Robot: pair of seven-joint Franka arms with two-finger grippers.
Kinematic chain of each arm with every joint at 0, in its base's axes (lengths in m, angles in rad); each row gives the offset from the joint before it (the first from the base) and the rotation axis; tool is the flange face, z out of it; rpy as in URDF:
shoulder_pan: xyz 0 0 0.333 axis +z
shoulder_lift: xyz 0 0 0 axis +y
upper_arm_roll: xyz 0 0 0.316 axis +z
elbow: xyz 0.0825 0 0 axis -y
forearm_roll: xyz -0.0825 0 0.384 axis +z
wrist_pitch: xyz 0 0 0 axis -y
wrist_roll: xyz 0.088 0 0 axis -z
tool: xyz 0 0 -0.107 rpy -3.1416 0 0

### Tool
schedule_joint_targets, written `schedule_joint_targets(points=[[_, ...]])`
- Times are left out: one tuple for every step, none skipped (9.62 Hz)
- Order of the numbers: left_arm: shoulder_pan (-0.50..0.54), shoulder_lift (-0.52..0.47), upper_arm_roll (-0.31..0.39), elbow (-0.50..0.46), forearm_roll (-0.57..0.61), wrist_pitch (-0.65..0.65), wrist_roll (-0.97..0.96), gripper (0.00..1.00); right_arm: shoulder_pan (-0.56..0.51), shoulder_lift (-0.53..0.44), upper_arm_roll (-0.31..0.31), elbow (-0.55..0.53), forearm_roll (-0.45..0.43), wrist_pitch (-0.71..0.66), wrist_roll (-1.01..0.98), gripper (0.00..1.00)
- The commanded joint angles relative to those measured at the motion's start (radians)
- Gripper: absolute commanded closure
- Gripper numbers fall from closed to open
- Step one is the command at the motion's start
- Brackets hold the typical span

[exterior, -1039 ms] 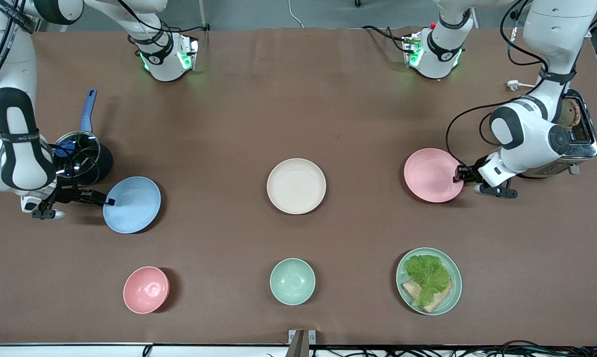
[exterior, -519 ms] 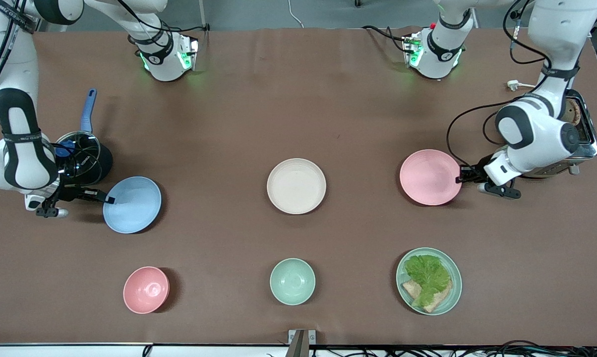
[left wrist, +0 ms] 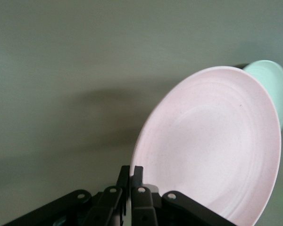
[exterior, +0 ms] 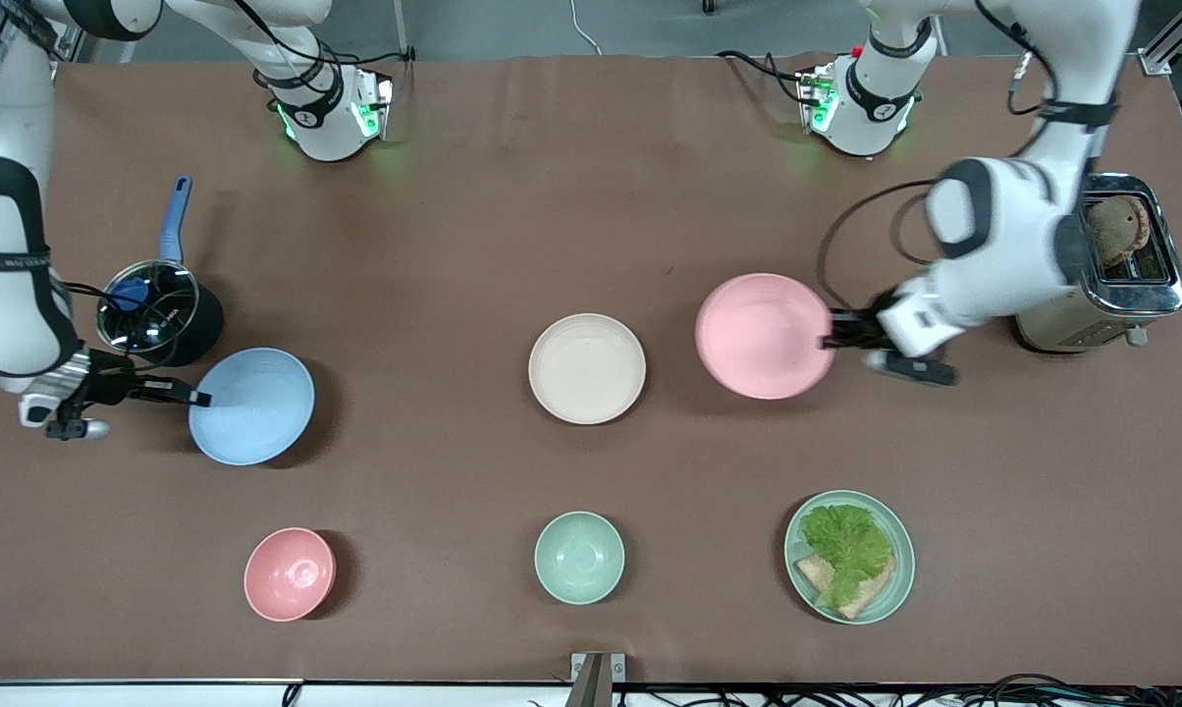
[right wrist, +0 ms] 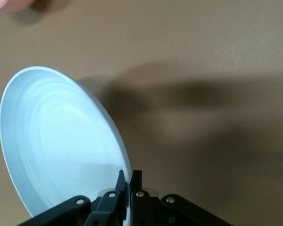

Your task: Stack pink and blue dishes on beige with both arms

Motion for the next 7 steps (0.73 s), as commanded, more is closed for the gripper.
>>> schedule_joint_targets(points=[[0.005,0.164,-0.147,0.052,0.015,0.182,-0.187,1.0,0.034,-0.135,0.016,0.055,-0.129,-0.118,0.238,0.99],[-0.001,0.216,-0.199,0.053,0.04,0.291,-0.261,1.0,0.034,-0.158,0.036,0.114,-0.143,-0.193,0.307,0.99],[-0.004,0.251,-0.238,0.053,0.066,0.348,-0.334,1.0,0.034,-0.176,0.051,0.172,-0.16,-0.263,0.383,0.99],[-0.025,0.282,-0.249,0.059,0.122,0.388,-0.397,1.0,0.04,-0.202,0.089,0.209,-0.2,-0.312,0.474,0.99],[-0.051,0.339,-0.25,0.096,0.159,0.408,-0.474,1.0,0.043,-0.238,0.156,0.199,-0.218,-0.311,0.568,0.99],[-0.074,0.377,-0.25,0.127,0.216,0.424,-0.546,1.0,0.045,-0.256,0.215,0.185,-0.222,-0.308,0.643,0.99],[-0.09,0.4,-0.25,0.138,0.285,0.428,-0.639,1.0,0.056,-0.275,0.273,0.153,-0.223,-0.297,0.706,0.99]])
